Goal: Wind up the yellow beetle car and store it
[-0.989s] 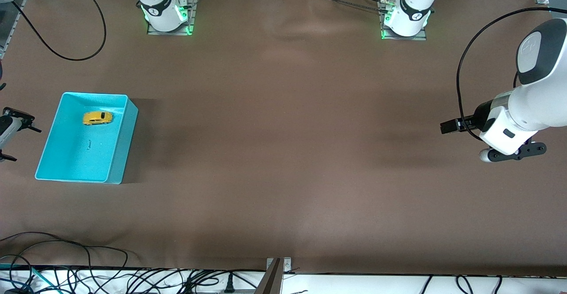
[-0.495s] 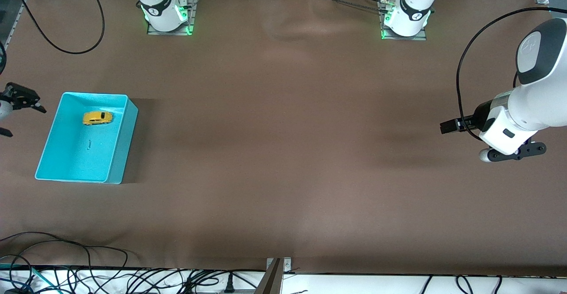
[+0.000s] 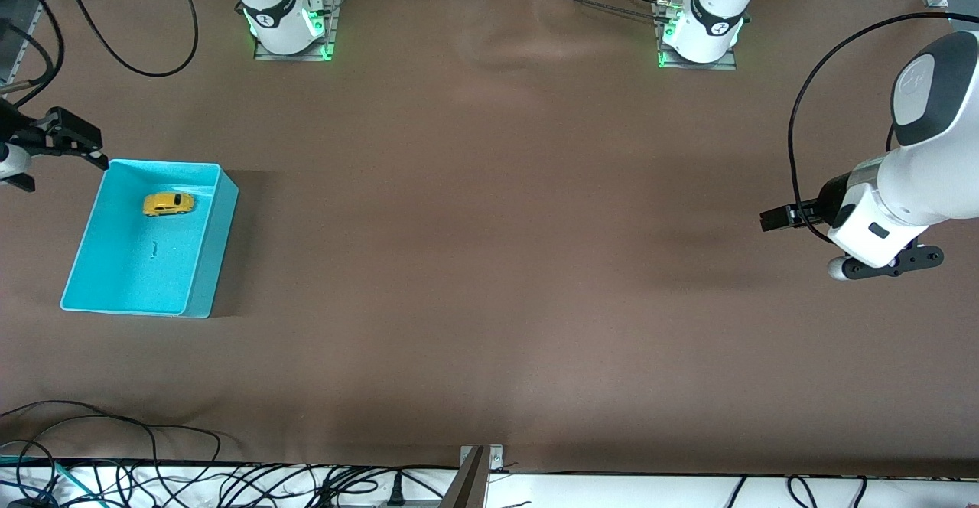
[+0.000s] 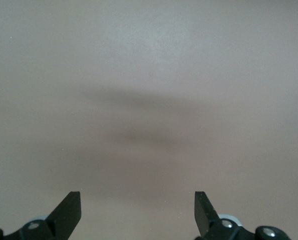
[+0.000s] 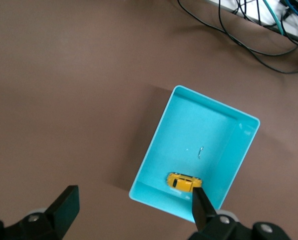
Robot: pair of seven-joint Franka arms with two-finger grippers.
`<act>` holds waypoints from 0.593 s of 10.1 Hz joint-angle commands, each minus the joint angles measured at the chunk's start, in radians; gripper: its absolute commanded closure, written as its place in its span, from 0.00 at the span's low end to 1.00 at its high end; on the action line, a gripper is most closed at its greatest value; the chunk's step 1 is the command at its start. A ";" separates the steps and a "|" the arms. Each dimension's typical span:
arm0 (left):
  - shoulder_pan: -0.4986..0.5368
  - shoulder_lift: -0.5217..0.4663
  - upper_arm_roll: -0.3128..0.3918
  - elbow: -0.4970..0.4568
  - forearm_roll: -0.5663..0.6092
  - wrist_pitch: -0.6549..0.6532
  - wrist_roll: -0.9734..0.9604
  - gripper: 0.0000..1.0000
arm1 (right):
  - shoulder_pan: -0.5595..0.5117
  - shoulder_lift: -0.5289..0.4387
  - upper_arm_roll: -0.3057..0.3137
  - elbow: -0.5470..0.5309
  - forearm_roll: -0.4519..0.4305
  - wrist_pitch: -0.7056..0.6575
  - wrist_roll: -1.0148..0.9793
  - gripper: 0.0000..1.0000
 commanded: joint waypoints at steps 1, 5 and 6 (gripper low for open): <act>0.002 -0.003 0.004 0.006 -0.019 -0.003 0.012 0.00 | 0.168 -0.063 -0.139 -0.037 0.019 -0.014 0.194 0.00; -0.001 -0.006 0.001 0.006 -0.019 -0.003 0.012 0.00 | 0.282 -0.062 -0.241 -0.031 0.019 -0.015 0.273 0.00; -0.001 -0.007 0.001 0.006 -0.019 -0.003 0.012 0.00 | 0.285 -0.060 -0.241 -0.031 0.019 -0.015 0.287 0.00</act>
